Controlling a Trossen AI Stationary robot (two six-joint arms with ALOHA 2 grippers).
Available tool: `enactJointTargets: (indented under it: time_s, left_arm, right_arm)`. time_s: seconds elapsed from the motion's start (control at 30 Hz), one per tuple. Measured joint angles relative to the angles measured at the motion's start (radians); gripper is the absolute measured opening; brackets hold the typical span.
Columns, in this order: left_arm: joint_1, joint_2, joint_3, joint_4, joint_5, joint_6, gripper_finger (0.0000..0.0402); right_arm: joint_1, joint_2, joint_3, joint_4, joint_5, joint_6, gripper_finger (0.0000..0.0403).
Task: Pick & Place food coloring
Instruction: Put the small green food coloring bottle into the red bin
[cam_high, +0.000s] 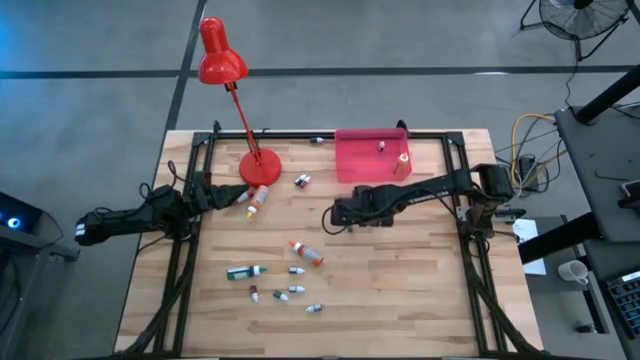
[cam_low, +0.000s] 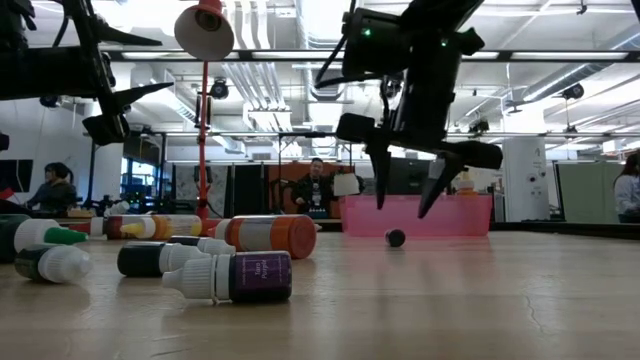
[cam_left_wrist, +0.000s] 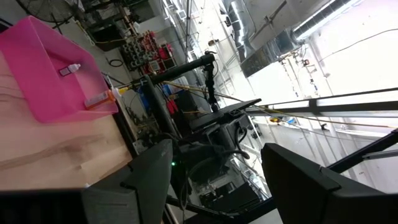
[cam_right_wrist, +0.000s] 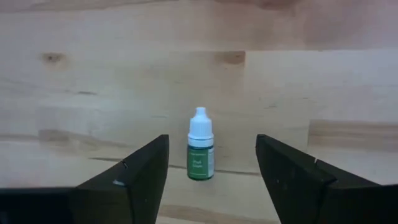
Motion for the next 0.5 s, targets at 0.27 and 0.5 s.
enactJointTargets:
  time_s: [0.27,0.5]
  left_arm:
    - [0.000,0.000,0.000,0.000,0.000,0.000,0.0220]
    - [0.000,0.000,0.000,0.000,0.000,0.033,0.0220]
  right_arm:
    - [-0.016,0.004,-0.071,0.162,-0.003,-0.019,0.0230]
    - [-0.016,0.062,-0.069,0.189,-0.007,-0.020,0.0230]
